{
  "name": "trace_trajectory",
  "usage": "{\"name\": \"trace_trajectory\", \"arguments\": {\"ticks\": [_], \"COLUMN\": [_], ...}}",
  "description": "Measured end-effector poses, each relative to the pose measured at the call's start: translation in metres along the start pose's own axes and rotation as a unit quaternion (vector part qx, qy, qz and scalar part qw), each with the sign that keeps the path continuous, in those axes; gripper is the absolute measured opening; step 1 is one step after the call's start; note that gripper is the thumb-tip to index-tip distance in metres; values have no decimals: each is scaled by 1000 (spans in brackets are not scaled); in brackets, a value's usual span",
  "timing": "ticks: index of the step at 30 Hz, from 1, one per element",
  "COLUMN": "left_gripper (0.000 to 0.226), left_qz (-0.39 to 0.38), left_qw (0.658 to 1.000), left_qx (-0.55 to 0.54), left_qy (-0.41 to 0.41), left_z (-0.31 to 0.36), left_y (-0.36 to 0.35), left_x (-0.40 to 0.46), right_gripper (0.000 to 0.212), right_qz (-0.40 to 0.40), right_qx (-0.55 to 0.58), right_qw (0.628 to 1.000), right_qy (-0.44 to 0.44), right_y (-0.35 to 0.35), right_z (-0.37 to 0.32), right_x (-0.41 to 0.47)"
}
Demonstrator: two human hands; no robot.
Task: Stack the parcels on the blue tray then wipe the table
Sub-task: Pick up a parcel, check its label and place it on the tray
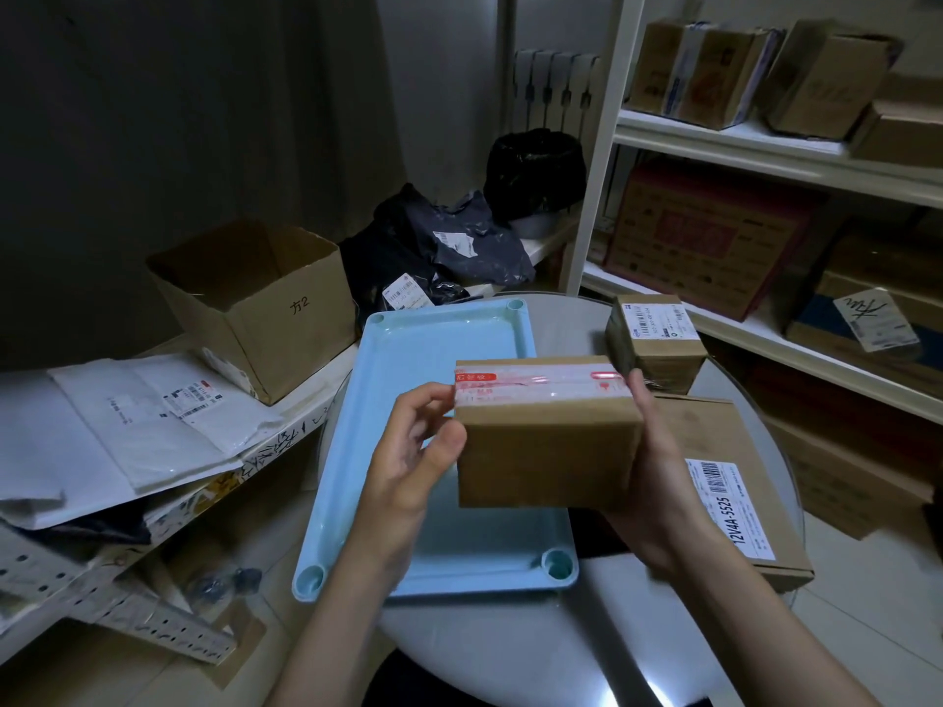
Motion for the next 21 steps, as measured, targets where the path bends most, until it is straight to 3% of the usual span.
{"name": "trace_trajectory", "arguments": {"ticks": [5, 16, 21], "left_gripper": [54, 61, 63], "left_qz": [131, 140, 131], "left_qw": [983, 978, 978], "left_qx": [23, 35, 36], "left_qy": [130, 151, 156], "left_z": [-7, -5, -3], "left_y": [3, 4, 4], "left_x": [5, 8, 8], "right_gripper": [64, 65, 58], "right_qz": [2, 28, 36], "right_qx": [-107, -91, -74], "right_qw": [990, 991, 996], "right_qy": [-86, -95, -17], "right_y": [0, -1, 2], "right_z": [17, 23, 14], "right_x": [1, -3, -2]}}
Point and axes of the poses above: each hand's wrist, its own x-axis towards the middle knuckle, its own y-axis out of the back of the hand, z = x × y, the point moved 5 cm from there along x, towards the middle knuckle, and after that the axes turned 5 degrees about -z, right-handed, at the moved point
